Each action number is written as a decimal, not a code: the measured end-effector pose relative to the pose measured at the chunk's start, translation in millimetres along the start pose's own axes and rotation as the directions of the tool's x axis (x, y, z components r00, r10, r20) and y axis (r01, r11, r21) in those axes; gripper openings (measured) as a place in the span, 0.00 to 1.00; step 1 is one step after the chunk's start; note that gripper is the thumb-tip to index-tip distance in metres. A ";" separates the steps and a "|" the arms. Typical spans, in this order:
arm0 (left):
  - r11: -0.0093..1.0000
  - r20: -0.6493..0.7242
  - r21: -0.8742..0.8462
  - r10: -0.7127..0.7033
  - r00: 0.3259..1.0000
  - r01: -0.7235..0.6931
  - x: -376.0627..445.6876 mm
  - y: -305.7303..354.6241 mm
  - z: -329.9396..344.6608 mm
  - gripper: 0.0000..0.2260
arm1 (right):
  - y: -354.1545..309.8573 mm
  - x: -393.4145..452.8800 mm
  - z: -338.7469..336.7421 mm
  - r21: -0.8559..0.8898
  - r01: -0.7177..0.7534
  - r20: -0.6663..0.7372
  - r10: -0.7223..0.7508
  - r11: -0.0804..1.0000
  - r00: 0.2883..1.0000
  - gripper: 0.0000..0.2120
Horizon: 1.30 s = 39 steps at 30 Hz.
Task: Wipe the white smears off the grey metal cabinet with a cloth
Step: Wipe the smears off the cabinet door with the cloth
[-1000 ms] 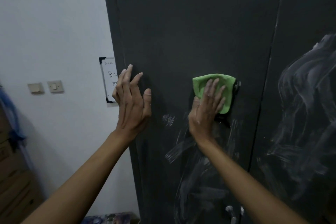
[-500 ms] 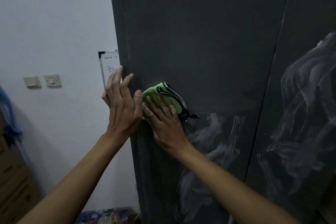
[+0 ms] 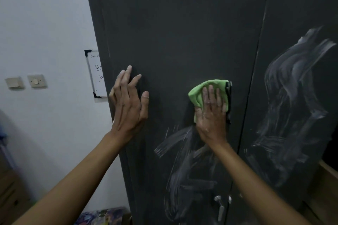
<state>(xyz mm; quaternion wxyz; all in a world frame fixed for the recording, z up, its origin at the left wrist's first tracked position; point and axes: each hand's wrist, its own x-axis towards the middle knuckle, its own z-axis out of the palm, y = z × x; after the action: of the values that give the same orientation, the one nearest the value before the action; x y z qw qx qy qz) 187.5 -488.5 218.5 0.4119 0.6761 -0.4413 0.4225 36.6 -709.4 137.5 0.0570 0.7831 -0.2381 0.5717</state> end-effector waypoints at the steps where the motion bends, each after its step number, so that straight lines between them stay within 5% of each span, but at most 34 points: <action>1: 1.000 0.005 -0.003 -0.001 1.000 0.001 -0.3 2.4 2.4 0.22 | 12.6 -3.3 -3.3 -0.021 -0.035 -0.006 0.035 0.999 0.999 0.33; 8: 1.000 0.017 -0.010 0.003 1.000 -0.002 -0.2 5.9 3.5 0.22 | 54.2 -4.4 -11.1 -0.044 -0.179 -0.077 0.175 0.983 0.982 0.37; 15: 1.000 0.014 0.000 -0.028 1.000 0.028 -10.8 -8.3 -8.7 0.22 | -23.8 4.3 17.0 0.219 -0.376 -0.127 0.408 0.900 0.904 0.36; 22: 1.000 -0.009 0.001 -0.031 0.999 0.031 -21.7 -20.4 -19.4 0.22 | -116.9 -16.0 44.0 0.137 0.027 -0.002 -0.027 0.990 1.000 0.35; 30: 0.997 -0.037 -0.004 -0.075 0.996 0.075 -28.6 -30.2 -29.1 0.22 | -129.5 -43.4 57.4 0.153 0.425 0.096 -0.442 0.892 0.892 0.32; 33: 0.996 -0.017 -0.013 -0.087 0.996 0.086 -29.6 -26.9 -25.7 0.22 | -116.8 -38.3 50.4 0.168 0.432 0.103 -0.452 0.886 0.886 0.30; 39: 0.999 0.003 -0.007 -0.045 0.999 0.045 -28.5 -15.3 -14.9 0.23 | -73.7 -39.1 34.3 0.093 0.200 0.056 -0.206 0.975 0.977 0.32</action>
<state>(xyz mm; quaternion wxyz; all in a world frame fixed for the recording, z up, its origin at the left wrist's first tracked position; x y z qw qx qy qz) 191.7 -463.4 193.7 0.4230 0.6851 -0.4280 0.4105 89.6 -644.9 103.3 0.0733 0.8234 -0.1335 0.5466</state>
